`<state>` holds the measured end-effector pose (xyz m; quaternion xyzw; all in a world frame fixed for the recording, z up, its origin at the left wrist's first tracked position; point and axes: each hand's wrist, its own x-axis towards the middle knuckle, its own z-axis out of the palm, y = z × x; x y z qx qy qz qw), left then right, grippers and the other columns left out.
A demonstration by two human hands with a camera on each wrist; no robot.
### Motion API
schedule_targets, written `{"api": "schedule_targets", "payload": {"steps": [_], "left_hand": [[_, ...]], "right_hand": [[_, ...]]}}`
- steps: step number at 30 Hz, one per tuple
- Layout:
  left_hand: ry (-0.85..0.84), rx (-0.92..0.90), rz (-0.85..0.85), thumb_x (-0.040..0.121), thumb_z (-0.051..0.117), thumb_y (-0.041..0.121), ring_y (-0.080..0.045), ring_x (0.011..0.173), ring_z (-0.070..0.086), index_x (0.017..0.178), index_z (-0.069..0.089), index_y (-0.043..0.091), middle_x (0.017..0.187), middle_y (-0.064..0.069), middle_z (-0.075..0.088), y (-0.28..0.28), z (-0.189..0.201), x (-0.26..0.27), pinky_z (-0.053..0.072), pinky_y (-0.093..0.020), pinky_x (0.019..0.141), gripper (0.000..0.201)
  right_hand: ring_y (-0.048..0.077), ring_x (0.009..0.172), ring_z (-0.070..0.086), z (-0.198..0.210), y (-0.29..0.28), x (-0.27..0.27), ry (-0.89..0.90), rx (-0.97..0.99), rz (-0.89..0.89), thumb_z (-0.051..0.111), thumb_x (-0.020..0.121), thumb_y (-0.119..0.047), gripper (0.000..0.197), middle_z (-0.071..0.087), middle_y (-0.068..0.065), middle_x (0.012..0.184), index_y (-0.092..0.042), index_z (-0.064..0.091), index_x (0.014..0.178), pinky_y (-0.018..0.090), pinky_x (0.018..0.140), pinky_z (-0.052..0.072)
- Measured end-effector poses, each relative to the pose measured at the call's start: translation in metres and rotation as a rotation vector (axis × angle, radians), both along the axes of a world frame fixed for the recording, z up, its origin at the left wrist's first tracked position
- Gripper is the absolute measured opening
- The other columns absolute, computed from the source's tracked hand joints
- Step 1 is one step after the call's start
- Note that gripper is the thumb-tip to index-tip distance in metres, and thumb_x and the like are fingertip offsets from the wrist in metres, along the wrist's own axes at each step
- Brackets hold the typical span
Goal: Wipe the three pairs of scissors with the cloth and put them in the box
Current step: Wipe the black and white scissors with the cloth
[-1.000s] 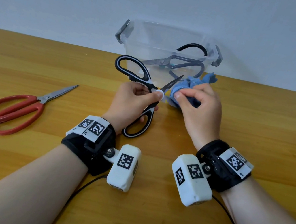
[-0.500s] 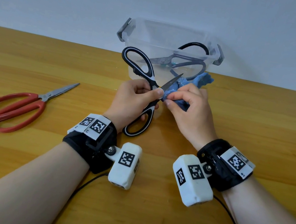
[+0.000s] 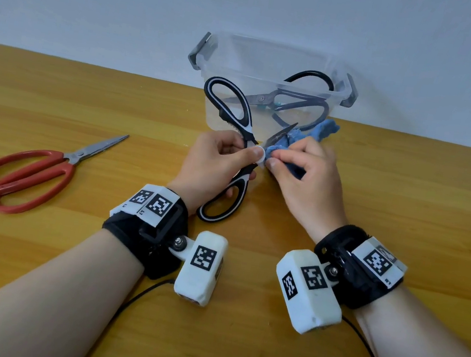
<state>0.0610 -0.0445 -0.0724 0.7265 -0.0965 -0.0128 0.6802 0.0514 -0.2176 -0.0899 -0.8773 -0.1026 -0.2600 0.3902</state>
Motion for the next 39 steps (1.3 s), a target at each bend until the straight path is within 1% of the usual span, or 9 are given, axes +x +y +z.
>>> {"api": "schedule_targets", "payload": {"steps": [6,12,15,19,21,25,30,34,39], "left_hand": [[-0.023,0.013,0.008,0.097,0.07,0.022,-0.037,0.074,0.071,0.075,0.054,0.012,0.073,-0.013,0.074,0.001,-0.0023,0.0012,0.043,-0.022,0.036,0.03],[-0.031,-0.005,0.03,0.098,0.068,0.018,-0.017,0.052,0.062,0.081,0.054,0.006,0.071,-0.019,0.071,0.0025,-0.0068,0.0054,0.041,-0.022,0.035,0.025],[-0.027,-0.009,0.036,0.097,0.07,0.019,-0.034,0.063,0.062,0.079,0.054,0.008,0.069,-0.016,0.072,0.0032,-0.0078,0.0067,0.042,-0.024,0.035,0.027],[-0.006,-0.034,0.04,0.096,0.071,0.018,-0.05,0.076,0.067,0.075,0.051,0.013,0.064,-0.006,0.069,0.0012,-0.0053,0.0061,0.041,-0.023,0.035,0.03],[-0.008,-0.037,0.034,0.096,0.071,0.019,-0.055,0.079,0.066,0.076,0.051,0.013,0.065,-0.006,0.07,0.0009,-0.0044,0.0059,0.042,-0.024,0.035,0.029],[-0.02,-0.026,0.019,0.097,0.071,0.019,-0.044,0.073,0.069,0.074,0.052,0.015,0.071,-0.011,0.071,0.0015,-0.0035,0.0042,0.042,-0.023,0.035,0.03],[-0.031,-0.045,0.051,0.096,0.071,0.016,-0.035,0.07,0.067,0.075,0.05,0.015,0.067,-0.009,0.069,0.0024,-0.0038,0.0036,0.04,-0.023,0.034,0.03],[-0.05,-0.051,0.1,0.096,0.071,0.015,-0.018,0.053,0.065,0.08,0.048,0.01,0.074,-0.028,0.065,0.0028,-0.0059,0.0047,0.038,-0.023,0.035,0.028],[-0.07,-0.031,0.107,0.096,0.071,0.02,-0.025,0.066,0.071,0.083,0.051,0.01,0.079,-0.023,0.066,0.0031,-0.0071,0.006,0.04,-0.025,0.037,0.026]], "right_hand": [[0.021,0.093,0.053,0.0042,-0.0009,-0.0041,-0.146,0.028,-0.028,0.08,0.084,-0.026,0.005,0.058,-0.005,0.085,-0.022,0.081,0.087,0.009,0.079,0.036],[0.019,0.098,0.049,0.0007,0.003,-0.0038,0.008,-0.02,0.047,0.081,0.083,-0.024,0.002,0.058,-0.009,0.086,-0.023,0.08,0.085,0.004,0.081,0.033],[0.02,0.101,0.049,0.0005,0.0033,-0.0041,0.039,-0.018,0.051,0.08,0.083,-0.025,0.003,0.058,-0.01,0.085,-0.026,0.078,0.082,0.008,0.081,0.035],[0.029,0.096,0.058,-0.0007,0.0015,-0.0031,0.031,0.083,-0.013,0.073,0.073,-0.035,0.004,0.061,-0.012,0.081,-0.034,0.07,0.069,0.03,0.081,0.048],[0.026,0.094,0.059,0.0002,0.0,-0.003,-0.012,0.116,-0.014,0.075,0.076,-0.033,0.005,0.06,-0.011,0.082,-0.034,0.072,0.072,0.03,0.08,0.047],[0.024,0.095,0.055,-0.0001,0.0015,-0.0028,-0.01,0.046,0.041,0.078,0.086,-0.029,0.003,0.057,-0.01,0.085,-0.026,0.08,0.087,0.018,0.081,0.039],[0.028,0.093,0.058,-0.0019,-0.0005,-0.0003,0.016,0.031,0.014,0.081,0.081,-0.028,0.003,0.061,-0.01,0.082,-0.028,0.078,0.08,0.03,0.08,0.047],[0.033,0.091,0.06,-0.0057,-0.0015,0.0008,0.084,-0.005,-0.036,0.083,0.073,-0.025,0.013,0.06,-0.016,0.077,-0.032,0.073,0.069,0.046,0.082,0.052],[0.022,0.092,0.057,0.0011,-0.0008,-0.0016,-0.123,0.058,-0.059,0.082,0.079,-0.025,0.003,0.061,-0.005,0.085,-0.024,0.08,0.08,0.02,0.081,0.044]]}}
